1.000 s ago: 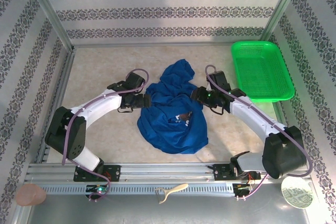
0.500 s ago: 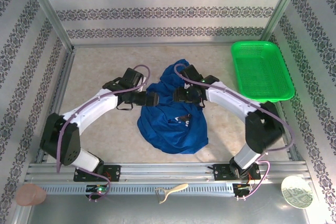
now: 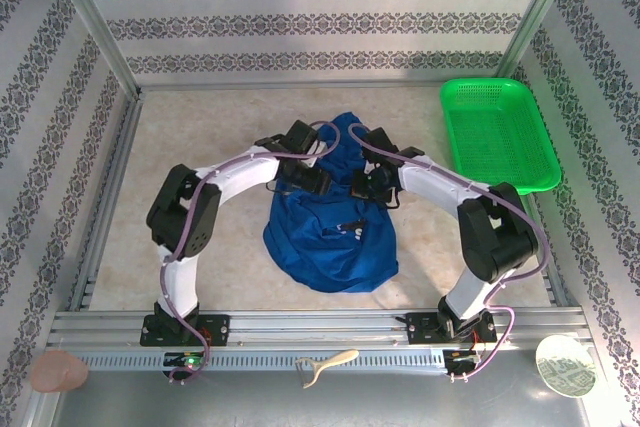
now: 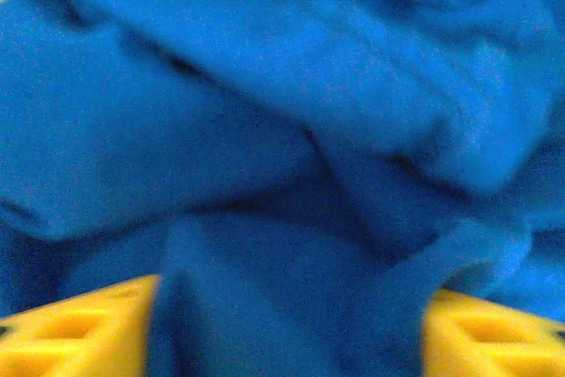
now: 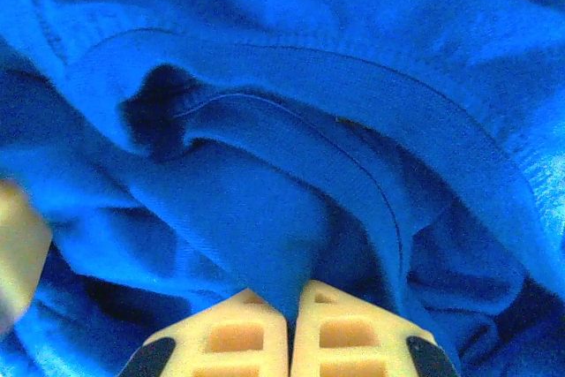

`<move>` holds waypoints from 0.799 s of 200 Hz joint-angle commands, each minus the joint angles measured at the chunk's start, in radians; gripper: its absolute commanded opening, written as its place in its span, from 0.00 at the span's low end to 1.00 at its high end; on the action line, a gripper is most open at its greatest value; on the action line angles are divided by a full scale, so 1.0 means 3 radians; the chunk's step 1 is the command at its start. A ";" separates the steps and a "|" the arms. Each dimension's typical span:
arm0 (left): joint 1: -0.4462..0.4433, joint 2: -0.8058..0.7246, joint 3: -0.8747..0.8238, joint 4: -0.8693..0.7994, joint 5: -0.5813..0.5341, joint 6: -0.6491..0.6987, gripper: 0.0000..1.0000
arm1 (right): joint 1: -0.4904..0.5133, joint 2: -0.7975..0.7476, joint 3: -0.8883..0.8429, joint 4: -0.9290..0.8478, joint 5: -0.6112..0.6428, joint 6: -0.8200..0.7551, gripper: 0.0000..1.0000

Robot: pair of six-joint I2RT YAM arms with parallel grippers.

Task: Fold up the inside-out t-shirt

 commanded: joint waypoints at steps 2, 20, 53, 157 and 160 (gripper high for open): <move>0.0008 0.0047 0.0344 -0.0176 -0.0061 -0.0090 0.11 | -0.0065 -0.0303 -0.0063 0.0021 -0.0211 -0.0002 0.00; 0.0046 -0.0070 0.0559 -0.0291 -0.0027 -0.0256 0.00 | -0.0167 -0.0484 -0.0098 0.0023 -0.0266 0.0020 0.00; 0.0215 -0.0484 0.0656 -0.0137 0.0536 -0.0671 0.00 | -0.0320 -0.0731 -0.0141 0.0128 -0.0345 0.0036 0.00; 0.0374 -0.1176 0.0245 0.0256 0.1785 -0.0851 0.00 | 0.0176 -0.1099 0.0403 -0.0101 0.0011 -0.0553 0.64; 0.0378 -0.1184 0.0233 0.0260 0.1797 -0.0844 0.00 | 0.0214 -0.1081 0.0421 -0.0110 0.0056 -0.0570 0.64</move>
